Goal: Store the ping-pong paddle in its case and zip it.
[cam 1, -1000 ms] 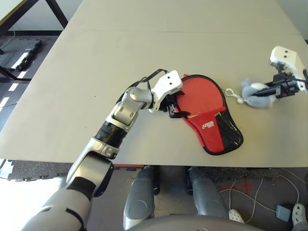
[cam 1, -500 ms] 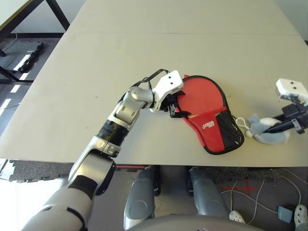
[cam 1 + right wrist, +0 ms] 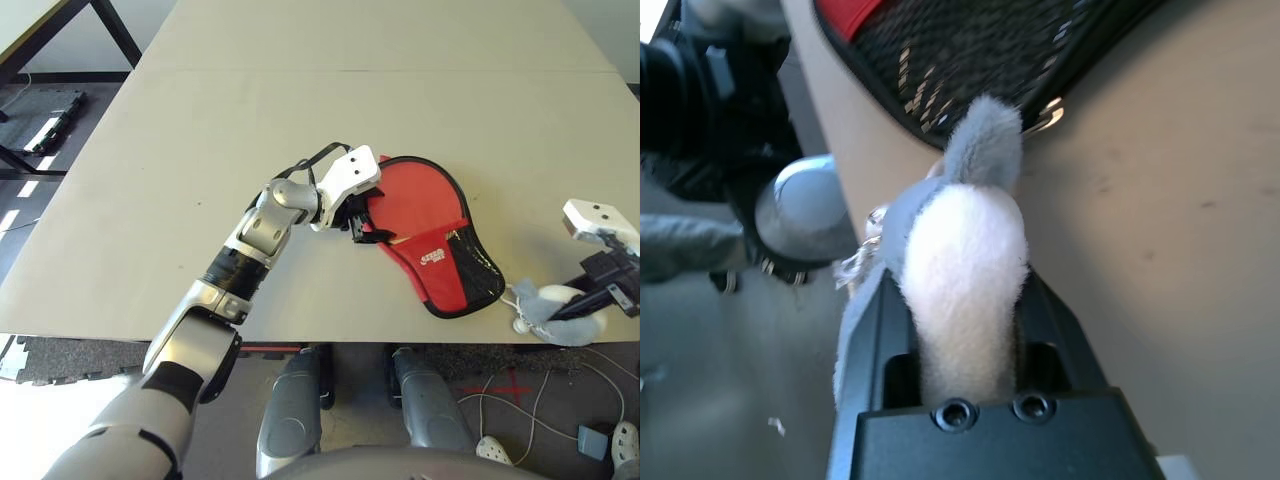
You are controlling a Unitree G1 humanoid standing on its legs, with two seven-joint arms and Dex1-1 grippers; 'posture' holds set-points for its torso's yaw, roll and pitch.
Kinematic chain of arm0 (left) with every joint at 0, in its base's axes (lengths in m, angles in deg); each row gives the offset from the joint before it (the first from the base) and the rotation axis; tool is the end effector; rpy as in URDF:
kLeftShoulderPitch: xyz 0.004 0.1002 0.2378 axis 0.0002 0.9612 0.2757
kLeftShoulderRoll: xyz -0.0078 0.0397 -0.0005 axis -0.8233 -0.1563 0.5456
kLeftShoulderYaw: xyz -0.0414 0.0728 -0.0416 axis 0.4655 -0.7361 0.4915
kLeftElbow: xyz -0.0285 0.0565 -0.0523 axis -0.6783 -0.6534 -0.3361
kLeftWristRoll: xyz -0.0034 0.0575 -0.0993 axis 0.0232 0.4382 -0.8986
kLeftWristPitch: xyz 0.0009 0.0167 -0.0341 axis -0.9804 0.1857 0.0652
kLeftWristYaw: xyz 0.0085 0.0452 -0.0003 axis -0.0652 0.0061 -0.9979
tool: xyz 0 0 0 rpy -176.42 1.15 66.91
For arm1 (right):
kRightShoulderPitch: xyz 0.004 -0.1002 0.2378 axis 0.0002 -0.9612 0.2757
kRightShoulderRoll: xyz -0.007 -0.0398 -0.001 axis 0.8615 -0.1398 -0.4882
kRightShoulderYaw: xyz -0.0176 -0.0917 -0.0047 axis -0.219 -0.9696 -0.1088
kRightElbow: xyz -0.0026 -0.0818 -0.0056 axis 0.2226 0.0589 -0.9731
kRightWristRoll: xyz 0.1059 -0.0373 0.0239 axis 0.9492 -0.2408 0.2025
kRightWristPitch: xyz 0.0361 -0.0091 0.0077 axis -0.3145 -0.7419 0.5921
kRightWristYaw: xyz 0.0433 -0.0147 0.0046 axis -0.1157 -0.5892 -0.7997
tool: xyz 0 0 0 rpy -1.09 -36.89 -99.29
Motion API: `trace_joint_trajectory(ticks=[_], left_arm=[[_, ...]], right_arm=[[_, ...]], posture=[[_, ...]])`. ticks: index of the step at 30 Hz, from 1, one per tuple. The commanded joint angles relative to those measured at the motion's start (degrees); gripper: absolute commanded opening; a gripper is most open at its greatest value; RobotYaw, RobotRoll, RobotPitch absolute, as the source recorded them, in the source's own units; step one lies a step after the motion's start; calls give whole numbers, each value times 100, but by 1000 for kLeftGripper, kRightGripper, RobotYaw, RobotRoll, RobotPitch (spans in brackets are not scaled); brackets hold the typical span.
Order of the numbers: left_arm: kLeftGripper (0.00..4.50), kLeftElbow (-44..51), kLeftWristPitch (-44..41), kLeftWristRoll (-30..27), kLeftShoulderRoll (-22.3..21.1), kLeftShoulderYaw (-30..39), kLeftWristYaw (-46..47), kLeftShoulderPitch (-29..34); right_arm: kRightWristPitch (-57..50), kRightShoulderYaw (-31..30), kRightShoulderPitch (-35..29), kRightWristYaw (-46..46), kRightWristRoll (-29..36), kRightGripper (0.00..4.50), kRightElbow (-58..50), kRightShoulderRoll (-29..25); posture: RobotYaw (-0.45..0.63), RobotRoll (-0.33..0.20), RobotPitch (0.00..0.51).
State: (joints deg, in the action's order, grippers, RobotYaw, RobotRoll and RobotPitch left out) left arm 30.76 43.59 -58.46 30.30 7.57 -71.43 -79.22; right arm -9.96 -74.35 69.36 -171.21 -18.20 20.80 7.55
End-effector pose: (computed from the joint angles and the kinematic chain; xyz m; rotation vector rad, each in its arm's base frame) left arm 0.3279 0.1173 0.1701 0.5716 0.2472 -1.2326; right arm 0.2797 -0.3212 0.2062 -0.4353 0.8951 1.3317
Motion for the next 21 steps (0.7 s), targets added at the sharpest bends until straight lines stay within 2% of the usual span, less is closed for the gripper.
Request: trace_joint_trajectory(ticks=[1, 7, 11, 14, 17, 21], left_arm=[[4500, 250, -259, 24, -184, -151, -235, 247], [4500, 1408, -869, -450, -681, 162, -586, 325], [4500, 2088, -1474, -960, -969, 631, -652, 316], [4500, 2334, -1828, -1310, -1072, 1097, -448, 322], [4500, 2261, -2002, -1631, -1024, 1843, 49, 315], [4500, 1873, -1753, -1630, -884, 2580, 1007, 322]], right_arm=[[-117, 224, 163, -30, 240, 2645, 21, -148], [-271, 238, 383, -30, 878, 4481, 238, -338], [-282, 490, 645, -30, 953, 4481, 965, -17], [-91, 1085, 915, 64, 669, 4481, 1767, 577], [528, 1855, 1250, 1047, 304, 4481, 2747, 1345], [1255, 2566, 1468, 2158, -175, 4481, 3528, 1952]], posture=[[-97, 0, 219], [-89, 0, 213], [-85, 0, 210], [-74, 0, 207], [-60, 0, 206], [-37, 0, 206]])
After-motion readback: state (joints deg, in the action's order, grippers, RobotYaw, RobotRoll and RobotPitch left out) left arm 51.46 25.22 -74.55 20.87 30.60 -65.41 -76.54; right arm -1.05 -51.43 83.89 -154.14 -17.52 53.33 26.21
